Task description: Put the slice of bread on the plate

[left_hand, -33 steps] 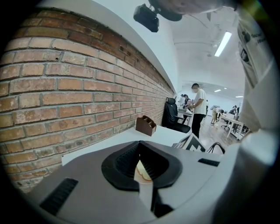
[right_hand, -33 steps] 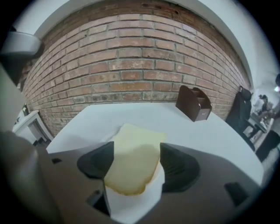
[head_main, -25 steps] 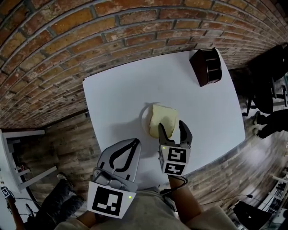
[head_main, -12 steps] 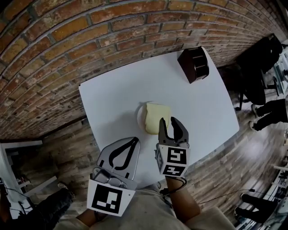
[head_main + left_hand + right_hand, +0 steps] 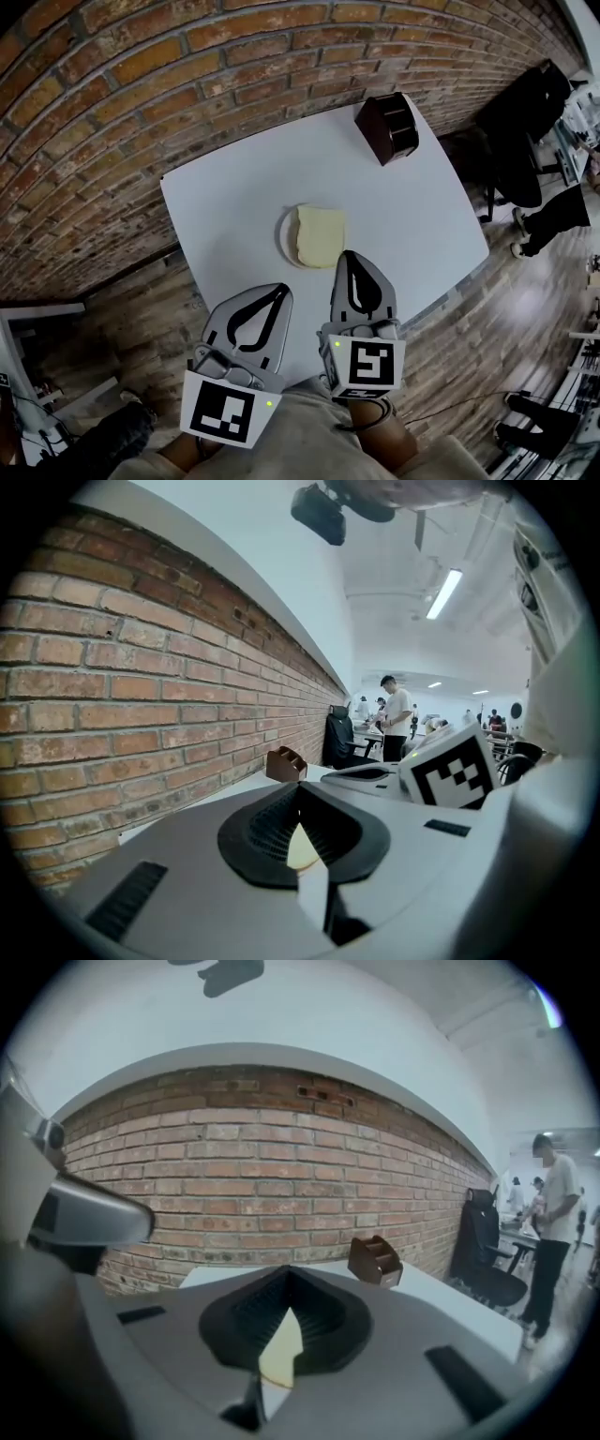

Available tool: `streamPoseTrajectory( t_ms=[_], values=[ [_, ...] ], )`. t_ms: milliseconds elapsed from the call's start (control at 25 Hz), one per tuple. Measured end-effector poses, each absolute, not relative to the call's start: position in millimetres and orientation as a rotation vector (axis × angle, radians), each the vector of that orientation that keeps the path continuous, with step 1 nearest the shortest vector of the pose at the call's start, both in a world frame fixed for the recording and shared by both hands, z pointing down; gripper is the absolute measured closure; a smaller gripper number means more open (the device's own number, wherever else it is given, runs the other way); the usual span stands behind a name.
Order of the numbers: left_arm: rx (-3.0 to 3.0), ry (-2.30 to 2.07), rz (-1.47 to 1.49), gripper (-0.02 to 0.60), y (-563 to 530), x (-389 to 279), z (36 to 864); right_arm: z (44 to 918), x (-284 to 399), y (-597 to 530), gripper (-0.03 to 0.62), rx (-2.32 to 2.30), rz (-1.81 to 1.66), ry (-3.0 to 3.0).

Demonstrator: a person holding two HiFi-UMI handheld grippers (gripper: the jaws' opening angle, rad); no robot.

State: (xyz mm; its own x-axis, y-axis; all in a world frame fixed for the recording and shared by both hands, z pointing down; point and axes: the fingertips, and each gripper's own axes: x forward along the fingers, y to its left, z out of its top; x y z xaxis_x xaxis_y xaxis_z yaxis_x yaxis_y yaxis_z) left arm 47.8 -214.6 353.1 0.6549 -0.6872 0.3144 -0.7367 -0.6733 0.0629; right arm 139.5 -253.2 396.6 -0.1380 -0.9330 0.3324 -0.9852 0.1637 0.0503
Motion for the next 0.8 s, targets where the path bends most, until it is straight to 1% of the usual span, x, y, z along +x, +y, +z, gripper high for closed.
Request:
streamPoseTrajectory(
  t_ms=[200,400,560,800],
  values=[
    [2.711,-1.145,0.379,0.572,-202.5,50.6,348.0,345.4,126.5,-226.4,0.588,1.865,0.126,-2.25],
    [2.736,-1.139,0.352,0.572,-193.9,50.3,340.3,318.7,115.2,-198.8,0.588,1.854,0.061,-2.3],
    [2.745,-1.135,0.339,0.572,-188.0,48.4,335.2,307.4,108.8,-179.5,0.588,1.85,0.054,-2.318],
    [2.772,-1.106,0.333,0.572,-177.9,44.8,329.6,316.4,96.7,-164.8,0.588,1.843,0.085,-2.307]
  ],
)
